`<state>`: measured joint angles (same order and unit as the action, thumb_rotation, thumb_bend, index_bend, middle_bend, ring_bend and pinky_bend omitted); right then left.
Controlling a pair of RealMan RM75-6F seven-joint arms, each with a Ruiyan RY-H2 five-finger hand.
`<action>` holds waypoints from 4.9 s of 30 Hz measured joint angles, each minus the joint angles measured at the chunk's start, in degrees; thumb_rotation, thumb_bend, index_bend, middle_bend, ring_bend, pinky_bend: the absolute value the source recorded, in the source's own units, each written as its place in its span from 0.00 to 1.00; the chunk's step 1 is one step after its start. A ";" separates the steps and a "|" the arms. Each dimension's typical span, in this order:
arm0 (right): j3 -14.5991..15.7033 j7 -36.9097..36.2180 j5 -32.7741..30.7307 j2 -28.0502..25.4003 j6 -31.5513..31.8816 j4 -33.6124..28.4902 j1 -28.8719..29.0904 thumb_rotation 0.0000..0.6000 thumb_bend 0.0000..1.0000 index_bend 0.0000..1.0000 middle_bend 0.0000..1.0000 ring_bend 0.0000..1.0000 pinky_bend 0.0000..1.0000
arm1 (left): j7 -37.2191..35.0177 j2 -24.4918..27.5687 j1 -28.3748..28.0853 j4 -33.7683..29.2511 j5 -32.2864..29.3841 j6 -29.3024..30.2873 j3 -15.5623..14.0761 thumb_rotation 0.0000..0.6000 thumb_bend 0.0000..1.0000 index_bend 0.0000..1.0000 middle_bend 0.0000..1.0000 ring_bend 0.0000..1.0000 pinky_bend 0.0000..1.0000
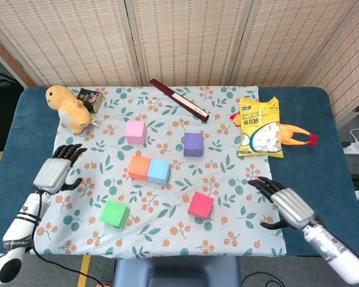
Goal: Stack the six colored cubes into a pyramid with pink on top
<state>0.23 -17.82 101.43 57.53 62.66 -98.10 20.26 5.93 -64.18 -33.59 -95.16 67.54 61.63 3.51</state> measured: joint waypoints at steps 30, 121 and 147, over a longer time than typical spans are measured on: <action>-2.71 15.71 0.71 14.83 -25.40 8.56 27.25 1.00 0.00 0.07 0.09 0.03 0.15 | -5.20 4.92 6.55 -4.74 4.11 3.18 0.35 1.00 0.35 0.13 0.05 0.01 0.08; -12.15 51.52 -69.42 37.98 -9.69 15.76 38.54 1.00 0.03 0.13 0.34 0.13 0.14 | -10.28 4.06 10.00 -2.59 9.35 3.21 2.11 1.00 0.34 0.11 0.03 0.01 0.08; -15.75 50.36 -69.03 43.60 -5.98 18.31 37.53 1.00 0.06 0.15 0.41 0.19 0.14 | -11.62 4.26 10.53 -2.35 10.75 3.63 1.81 1.00 0.34 0.09 0.02 0.00 0.08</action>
<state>-15.53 32.54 32.40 101.14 56.68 -79.79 57.79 -5.69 -59.92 -23.06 -97.51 78.29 65.27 5.32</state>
